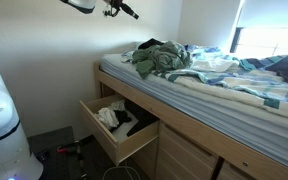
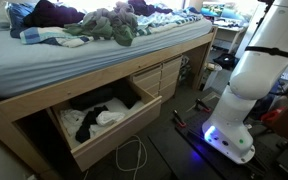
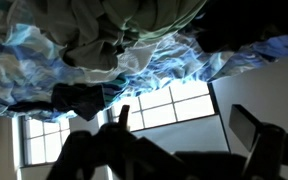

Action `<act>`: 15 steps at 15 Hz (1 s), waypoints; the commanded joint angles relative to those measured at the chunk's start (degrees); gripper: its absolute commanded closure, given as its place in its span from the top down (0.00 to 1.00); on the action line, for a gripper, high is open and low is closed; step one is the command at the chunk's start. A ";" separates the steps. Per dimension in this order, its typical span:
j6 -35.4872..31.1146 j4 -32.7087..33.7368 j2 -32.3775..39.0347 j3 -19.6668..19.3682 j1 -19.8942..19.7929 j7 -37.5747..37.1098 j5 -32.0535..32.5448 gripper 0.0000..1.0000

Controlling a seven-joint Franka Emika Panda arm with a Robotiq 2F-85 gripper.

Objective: Move the green t-shirt from the top right drawer to the bed

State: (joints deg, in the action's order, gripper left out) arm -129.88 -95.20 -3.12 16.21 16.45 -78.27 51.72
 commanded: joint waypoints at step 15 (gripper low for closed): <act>5.73 -1.90 -5.19 2.85 1.38 37.81 -44.60 1.00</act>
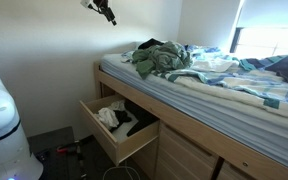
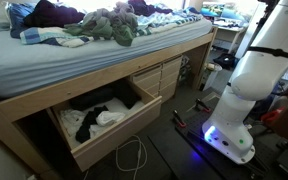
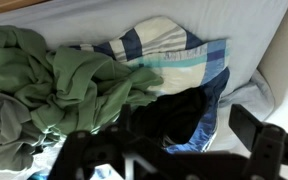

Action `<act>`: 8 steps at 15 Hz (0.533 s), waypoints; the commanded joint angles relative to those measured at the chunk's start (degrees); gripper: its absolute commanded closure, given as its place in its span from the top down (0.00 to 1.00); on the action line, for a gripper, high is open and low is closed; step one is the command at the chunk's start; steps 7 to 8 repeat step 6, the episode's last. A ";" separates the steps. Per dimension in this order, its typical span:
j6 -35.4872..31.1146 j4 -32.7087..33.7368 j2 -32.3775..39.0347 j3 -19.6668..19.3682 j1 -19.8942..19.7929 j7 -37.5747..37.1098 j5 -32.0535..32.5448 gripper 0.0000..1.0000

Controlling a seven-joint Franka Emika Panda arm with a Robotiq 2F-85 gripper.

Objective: Move the green t-shirt from the top right drawer to the bed

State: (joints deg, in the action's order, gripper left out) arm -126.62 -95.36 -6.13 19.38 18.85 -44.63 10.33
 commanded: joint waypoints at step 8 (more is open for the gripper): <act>2.93 -0.22 -0.48 0.57 -1.88 5.23 -2.06 1.00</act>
